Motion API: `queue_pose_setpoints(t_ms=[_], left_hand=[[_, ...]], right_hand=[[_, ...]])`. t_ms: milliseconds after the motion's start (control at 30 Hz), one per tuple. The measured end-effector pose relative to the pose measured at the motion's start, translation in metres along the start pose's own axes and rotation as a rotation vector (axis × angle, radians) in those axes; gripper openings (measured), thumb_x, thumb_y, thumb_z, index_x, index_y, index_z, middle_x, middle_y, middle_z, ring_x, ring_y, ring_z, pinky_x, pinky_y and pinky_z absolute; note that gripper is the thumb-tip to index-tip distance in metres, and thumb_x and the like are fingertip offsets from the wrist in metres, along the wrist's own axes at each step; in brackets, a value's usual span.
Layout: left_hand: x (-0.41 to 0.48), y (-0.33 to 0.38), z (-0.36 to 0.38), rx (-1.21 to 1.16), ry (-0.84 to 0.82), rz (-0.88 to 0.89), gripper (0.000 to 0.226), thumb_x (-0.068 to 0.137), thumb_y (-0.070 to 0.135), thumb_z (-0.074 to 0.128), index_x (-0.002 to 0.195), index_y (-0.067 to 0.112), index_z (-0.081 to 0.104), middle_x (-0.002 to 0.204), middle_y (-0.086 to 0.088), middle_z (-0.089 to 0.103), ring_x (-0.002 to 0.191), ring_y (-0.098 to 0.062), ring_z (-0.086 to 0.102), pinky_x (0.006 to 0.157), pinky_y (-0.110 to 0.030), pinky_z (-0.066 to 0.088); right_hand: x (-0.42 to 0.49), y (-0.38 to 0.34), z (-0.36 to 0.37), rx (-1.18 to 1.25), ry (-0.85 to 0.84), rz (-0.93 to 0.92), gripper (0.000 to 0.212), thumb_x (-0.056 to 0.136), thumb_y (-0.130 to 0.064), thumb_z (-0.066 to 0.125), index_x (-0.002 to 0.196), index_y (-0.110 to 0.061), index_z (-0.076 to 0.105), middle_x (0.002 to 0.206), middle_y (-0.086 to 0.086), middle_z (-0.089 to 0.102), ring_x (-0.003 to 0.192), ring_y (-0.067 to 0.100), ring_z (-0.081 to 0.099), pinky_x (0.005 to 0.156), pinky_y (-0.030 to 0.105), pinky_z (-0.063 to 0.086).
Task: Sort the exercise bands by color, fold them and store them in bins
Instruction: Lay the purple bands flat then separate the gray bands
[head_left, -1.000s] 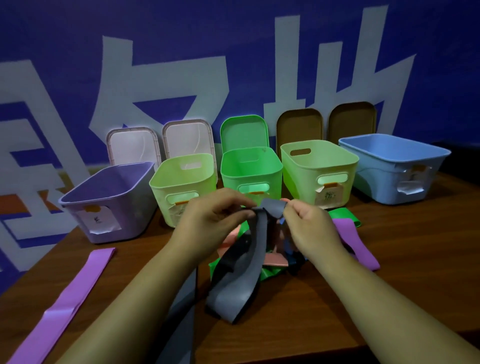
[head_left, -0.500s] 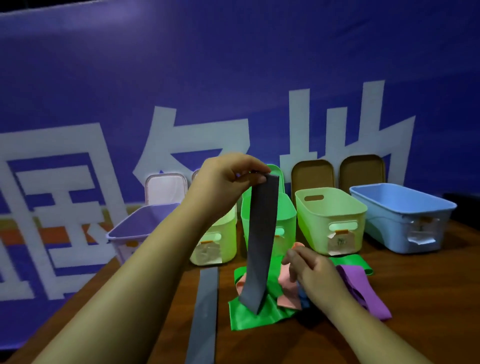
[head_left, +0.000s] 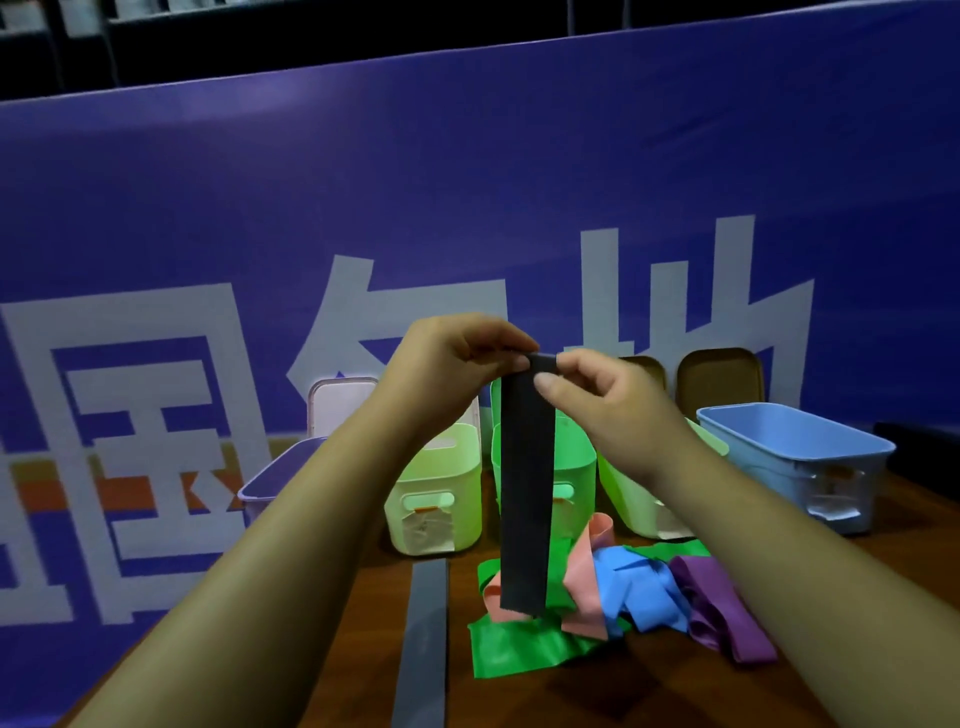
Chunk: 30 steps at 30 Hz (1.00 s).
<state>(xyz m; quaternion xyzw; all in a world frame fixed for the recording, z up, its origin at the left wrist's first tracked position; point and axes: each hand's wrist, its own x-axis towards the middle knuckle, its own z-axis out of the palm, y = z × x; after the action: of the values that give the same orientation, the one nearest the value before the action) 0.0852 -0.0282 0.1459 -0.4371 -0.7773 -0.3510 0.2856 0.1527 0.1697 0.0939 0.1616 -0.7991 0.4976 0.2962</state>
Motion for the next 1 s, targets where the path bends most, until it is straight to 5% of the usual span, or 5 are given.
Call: queue_pose_setpoints(t_ms=[200,333,433,633,1000], left_hand=[[-0.028,-0.001,-0.01,-0.233,0.085,-0.224,0.028,0.098,0.027,0.074,0.126,0.028,0.071,0.103,0.01,0.077,0.097,-0.006,0.074,0.085,-0.025,0.062],[-0.085,-0.013,0.017,-0.464,-0.166,-0.481,0.038,0.097,0.043,0.073,0.13,0.026,0.064,0.12,-0.002,0.075,0.109,-0.019,0.074,0.093,-0.043,0.064],[-0.129,-0.022,0.041,-0.575,-0.33,-0.605,0.038,0.097,0.029,0.077,0.132,0.025,0.064,0.123,0.005,0.077,0.113,-0.012,0.074,0.094,-0.032,0.062],[-0.183,-0.028,0.048,-0.558,-0.329,-0.742,0.028,0.098,0.012,0.075,0.124,0.017,0.066,0.11,-0.005,0.079,0.1,-0.018,0.078,0.088,-0.035,0.064],[-0.254,-0.021,0.015,-0.715,-0.2,-1.023,0.025,0.098,-0.002,0.069,0.122,0.003,0.065,0.11,-0.015,0.079,0.101,-0.031,0.078,0.09,-0.048,0.064]], right_hand=[[0.01,-0.023,0.007,-0.03,0.004,-0.028,0.014,0.106,-0.033,0.063,0.104,-0.028,0.076,0.087,-0.006,0.073,0.082,0.003,0.066,0.071,0.022,0.053],[0.011,-0.027,0.019,0.005,0.03,-0.05,0.014,0.105,-0.031,0.065,0.1,-0.027,0.076,0.083,-0.013,0.073,0.077,-0.002,0.064,0.068,0.017,0.053],[0.015,-0.028,0.028,0.044,0.053,-0.049,0.013,0.105,-0.032,0.065,0.1,-0.027,0.077,0.077,-0.015,0.072,0.071,-0.004,0.062,0.06,0.013,0.049],[0.023,-0.024,0.055,0.072,0.1,-0.013,0.014,0.108,-0.032,0.062,0.105,-0.029,0.076,0.079,-0.02,0.073,0.072,-0.01,0.064,0.058,0.007,0.047],[0.031,0.049,0.129,-0.046,0.098,0.194,0.017,0.104,-0.033,0.065,0.105,-0.021,0.077,0.094,-0.002,0.074,0.087,0.018,0.065,0.073,0.029,0.046]])
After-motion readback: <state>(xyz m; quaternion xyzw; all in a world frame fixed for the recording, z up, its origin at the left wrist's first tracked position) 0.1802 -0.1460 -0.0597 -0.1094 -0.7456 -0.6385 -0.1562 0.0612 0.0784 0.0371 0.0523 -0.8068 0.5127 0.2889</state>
